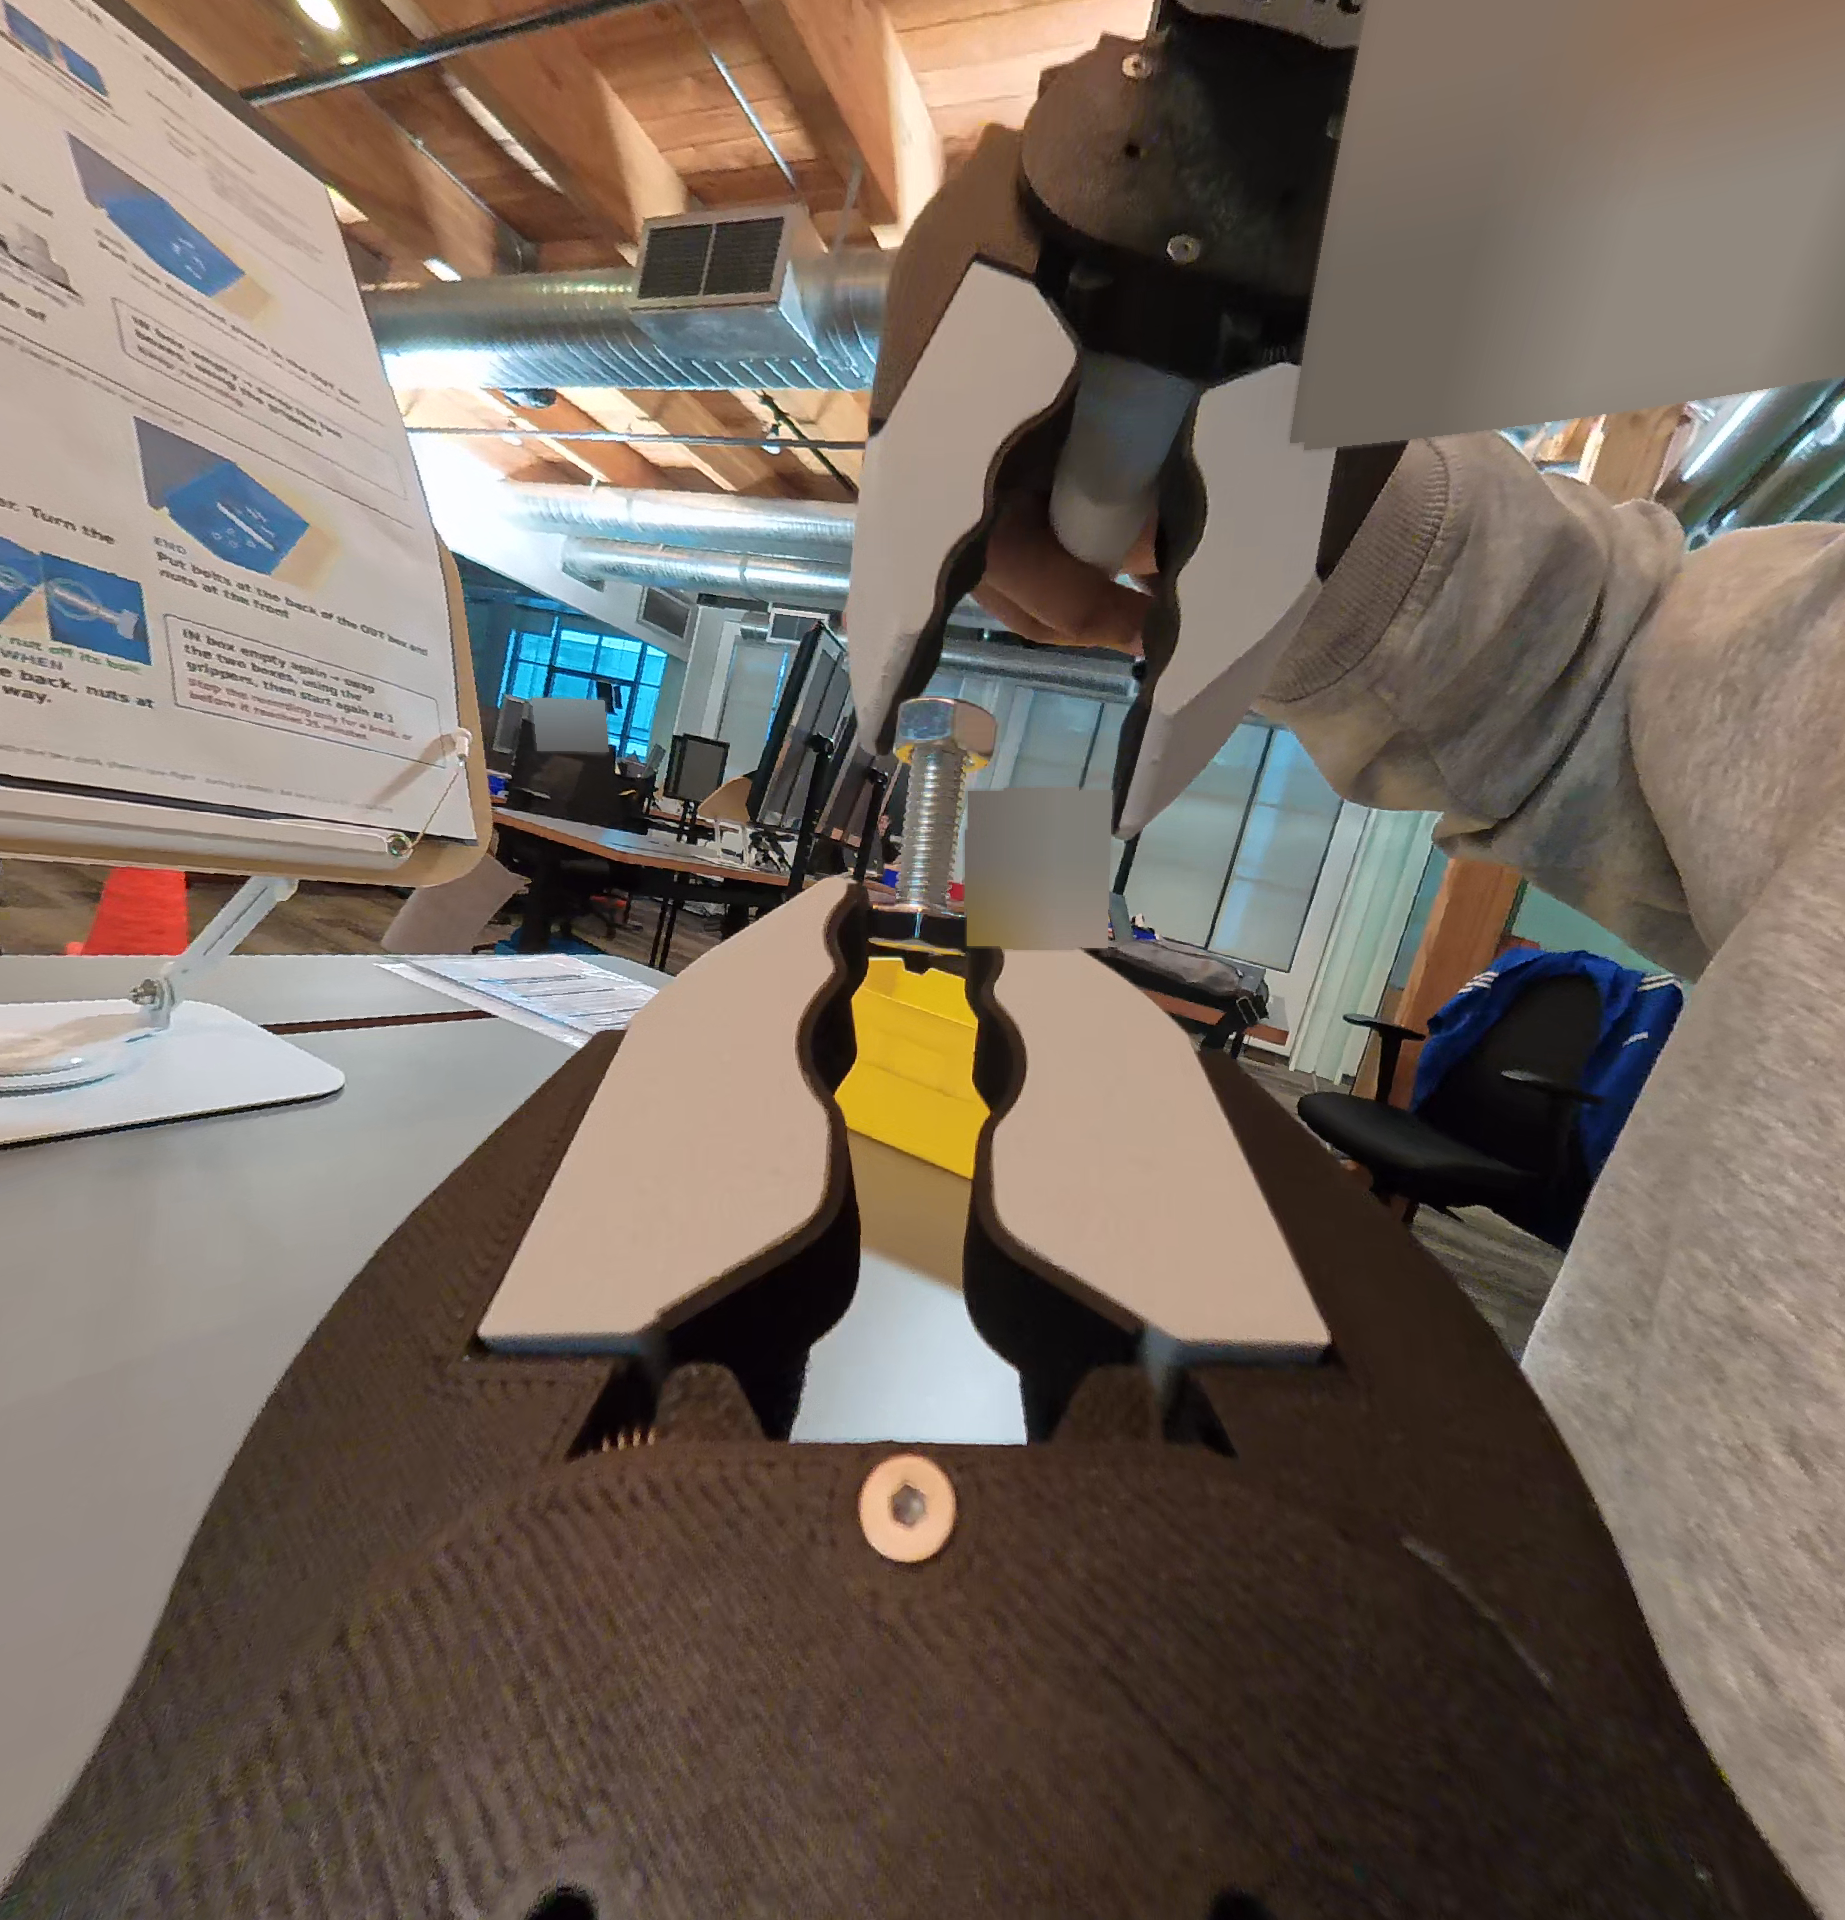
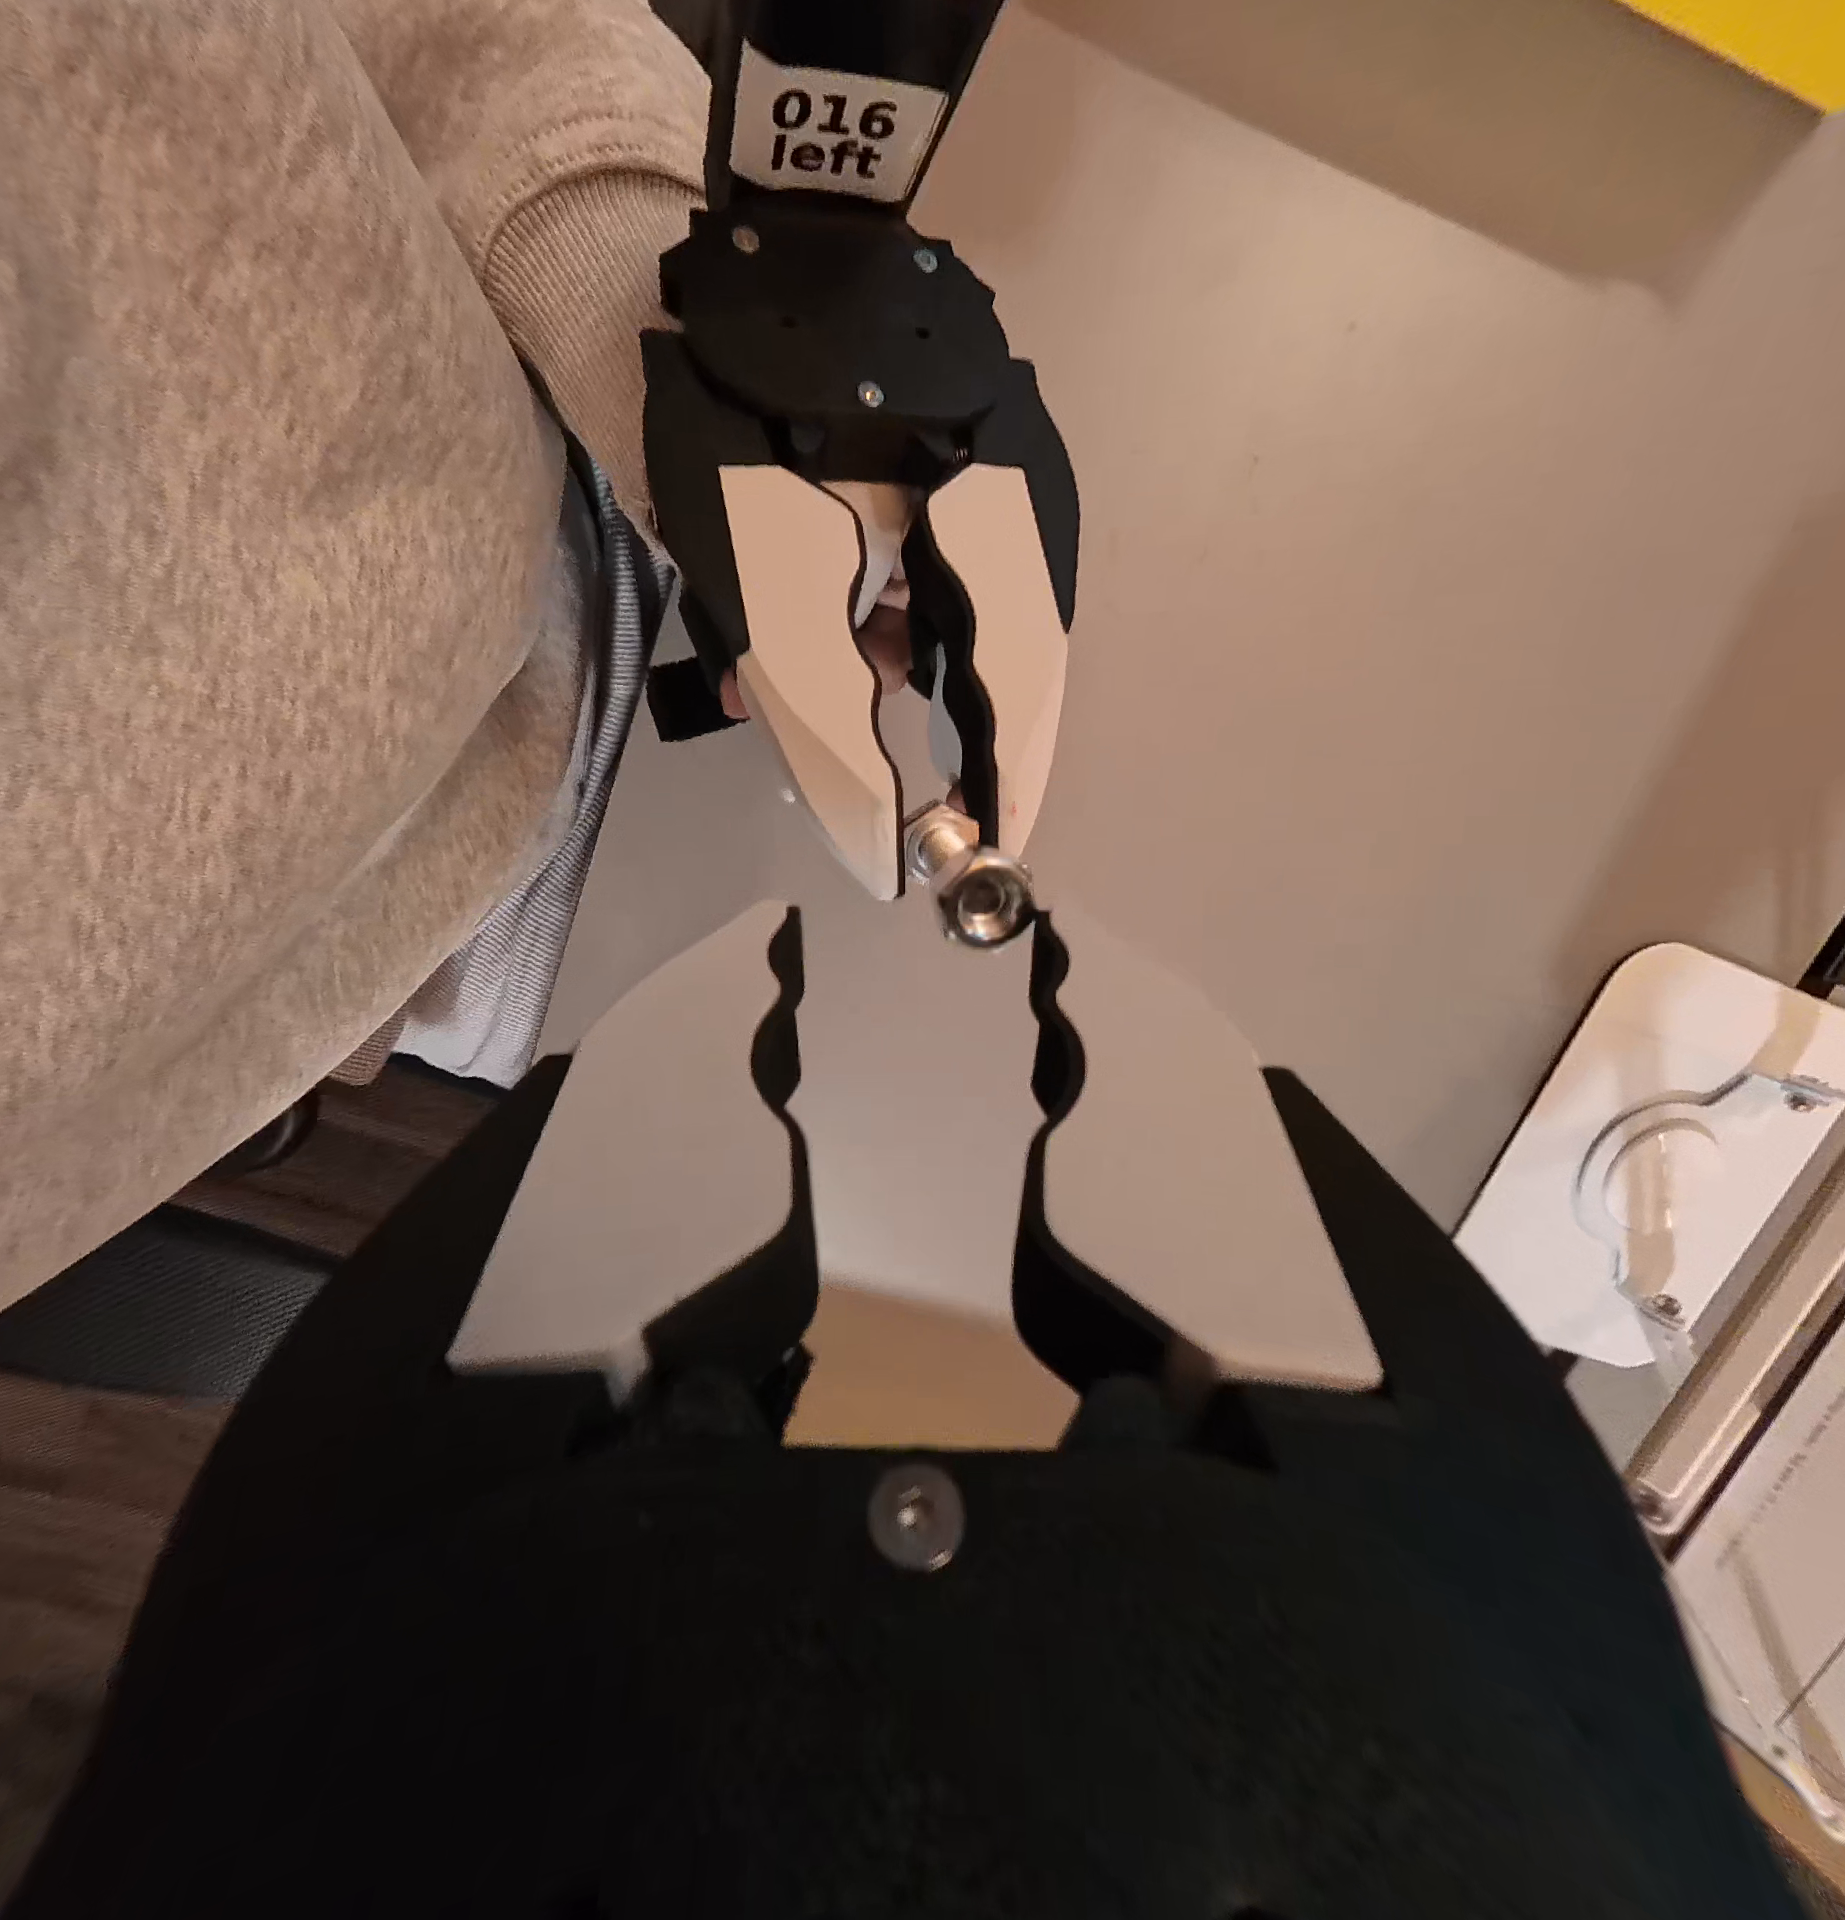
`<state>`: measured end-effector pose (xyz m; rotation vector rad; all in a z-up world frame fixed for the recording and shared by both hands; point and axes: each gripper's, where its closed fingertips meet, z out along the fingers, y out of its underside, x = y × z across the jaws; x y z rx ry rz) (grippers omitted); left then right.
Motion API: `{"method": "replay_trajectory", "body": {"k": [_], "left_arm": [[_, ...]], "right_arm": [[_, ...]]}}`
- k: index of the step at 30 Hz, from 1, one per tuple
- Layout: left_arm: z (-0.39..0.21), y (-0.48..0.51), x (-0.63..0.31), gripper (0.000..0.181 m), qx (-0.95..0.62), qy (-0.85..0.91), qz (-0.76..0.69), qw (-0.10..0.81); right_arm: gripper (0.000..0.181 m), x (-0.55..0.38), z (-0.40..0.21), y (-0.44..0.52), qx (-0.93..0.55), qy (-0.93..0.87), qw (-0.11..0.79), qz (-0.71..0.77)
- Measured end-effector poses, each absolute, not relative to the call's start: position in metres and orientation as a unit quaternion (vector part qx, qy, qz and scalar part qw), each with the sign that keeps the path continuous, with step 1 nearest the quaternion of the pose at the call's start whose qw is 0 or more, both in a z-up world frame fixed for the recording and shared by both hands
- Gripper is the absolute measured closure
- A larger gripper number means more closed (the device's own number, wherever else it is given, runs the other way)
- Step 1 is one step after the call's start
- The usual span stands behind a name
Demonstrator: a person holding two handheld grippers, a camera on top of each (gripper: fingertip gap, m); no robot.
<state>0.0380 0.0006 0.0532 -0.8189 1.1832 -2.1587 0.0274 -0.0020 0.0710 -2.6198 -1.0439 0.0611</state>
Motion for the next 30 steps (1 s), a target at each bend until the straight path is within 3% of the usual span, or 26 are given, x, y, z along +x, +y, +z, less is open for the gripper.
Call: {"method": "replay_trajectory", "body": {"k": [1,10,24,30], "left_arm": [[0.053,0.002,0.039,0.162,-0.305,0.438,-0.801,0.272],[0.052,0.004,0.041,0.161,-0.313,0.433,-0.801,0.269],[0.054,0.000,0.037,0.162,-0.304,0.438,-0.801,0.271],[0.054,0.002,0.038,0.162,-0.310,0.429,-0.805,0.267]], "right_arm": [[0.139,0.028,0.071,-0.004,-0.918,-0.362,0.157,0.024],[0.146,0.010,0.071,-0.009,-0.910,-0.383,0.153,0.044],[0.137,0.026,0.069,-0.003,-0.918,-0.368,0.150,0.018],[0.142,0.026,0.068,-0.012,-0.922,-0.362,0.137,0.028]]}}
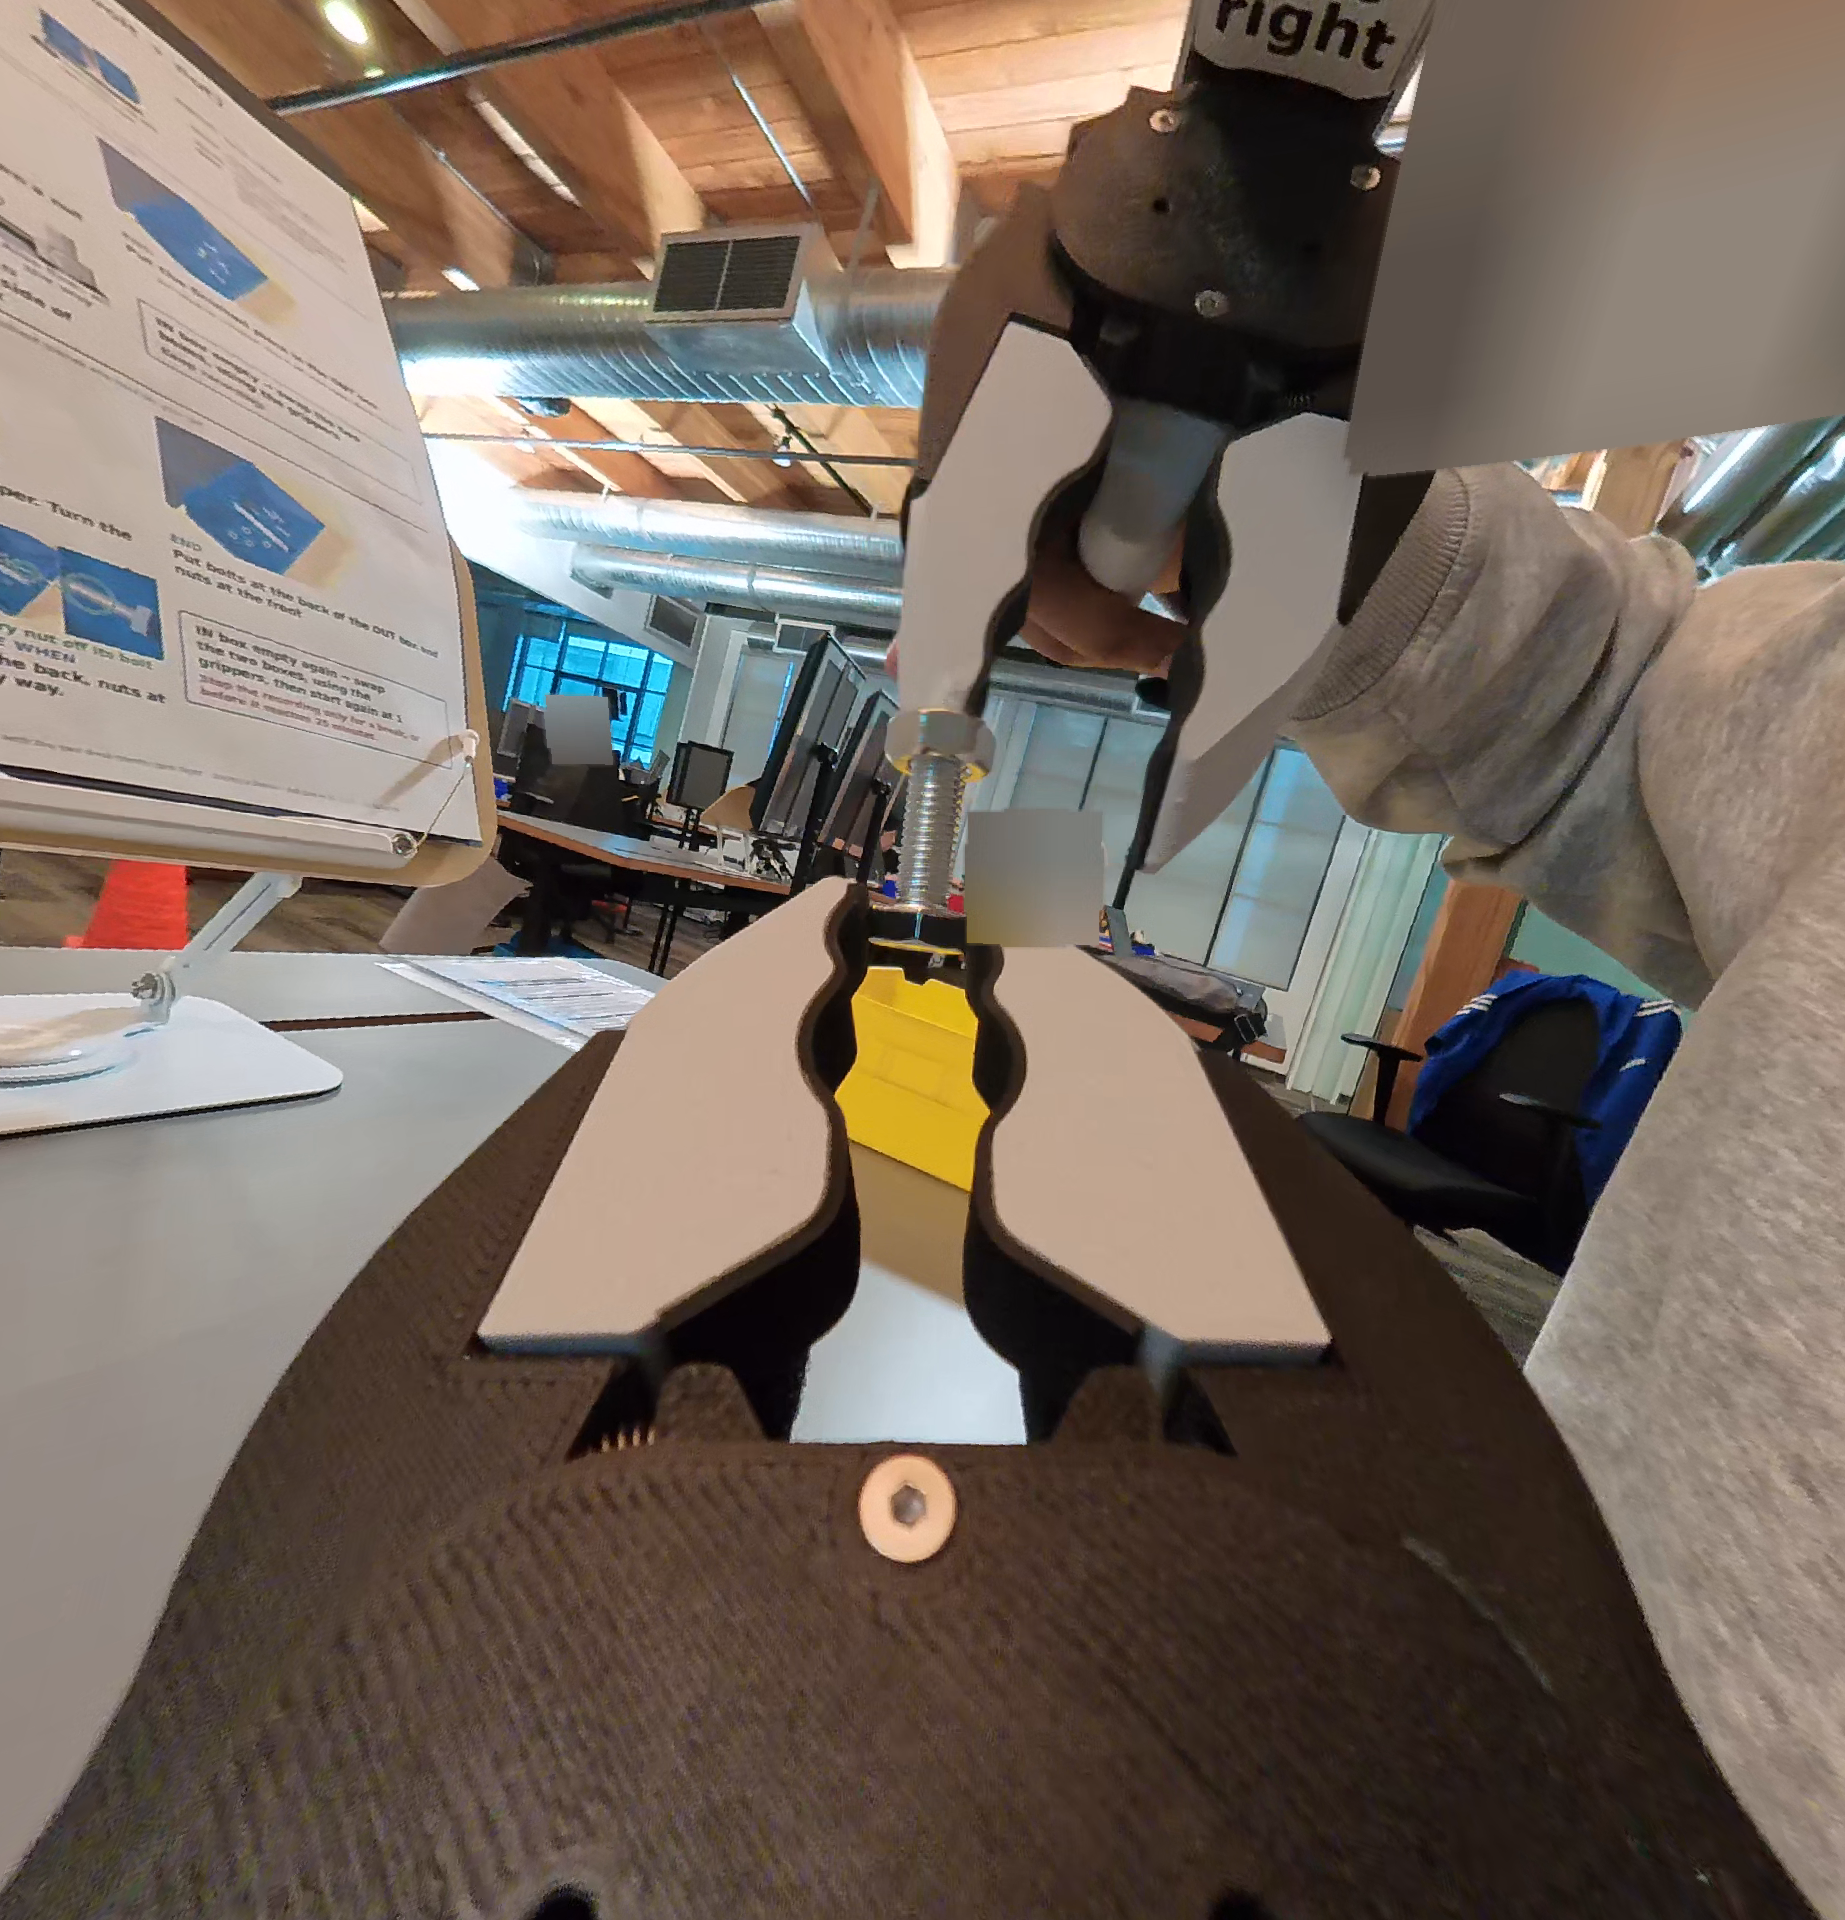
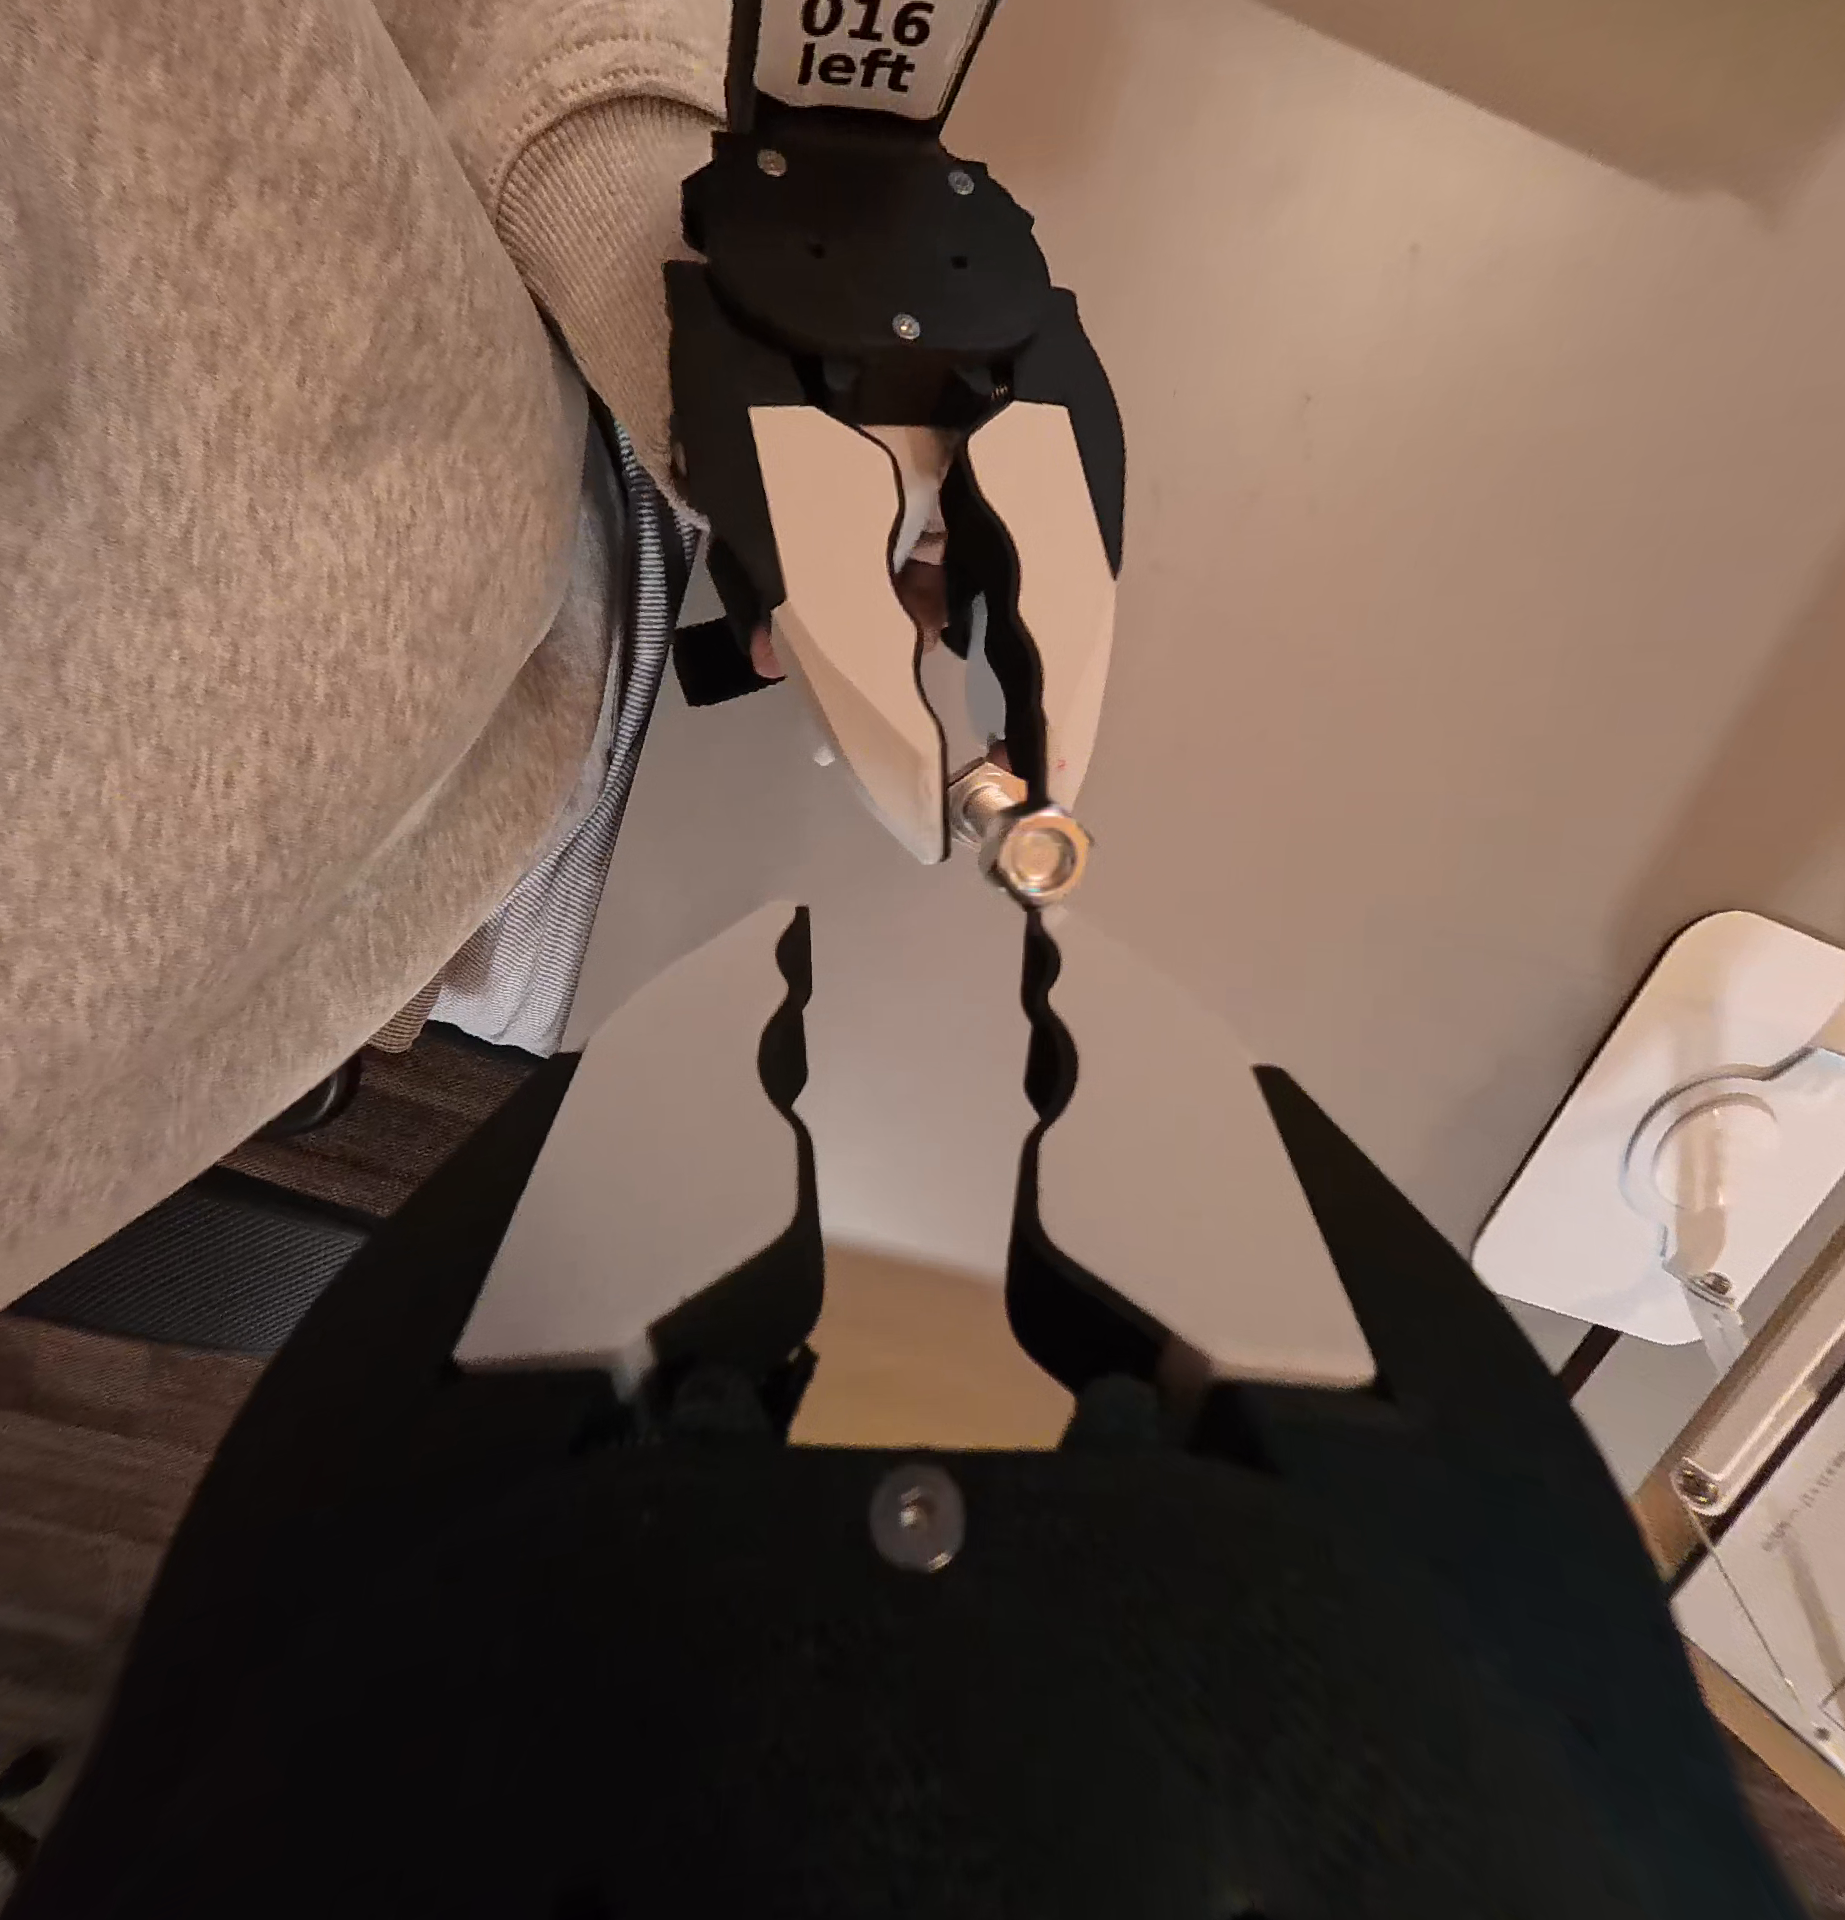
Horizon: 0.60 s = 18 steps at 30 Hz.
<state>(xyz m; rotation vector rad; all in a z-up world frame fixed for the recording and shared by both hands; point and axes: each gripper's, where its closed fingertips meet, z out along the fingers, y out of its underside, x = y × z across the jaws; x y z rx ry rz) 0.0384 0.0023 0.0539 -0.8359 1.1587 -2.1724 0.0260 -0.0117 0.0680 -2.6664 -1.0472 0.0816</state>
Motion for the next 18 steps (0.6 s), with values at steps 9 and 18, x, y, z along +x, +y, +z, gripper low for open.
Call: {"method": "replay_trajectory", "body": {"k": [9,18], "left_arm": [[0.050,0.001,0.041,0.162,-0.313,0.439,-0.798,0.270],[0.053,-0.001,0.038,0.162,-0.306,0.436,-0.801,0.272]], "right_arm": [[0.145,0.005,0.072,-0.006,-0.906,-0.388,0.162,0.046],[0.137,0.027,0.068,-0.002,-0.917,-0.371,0.146,0.009]]}}
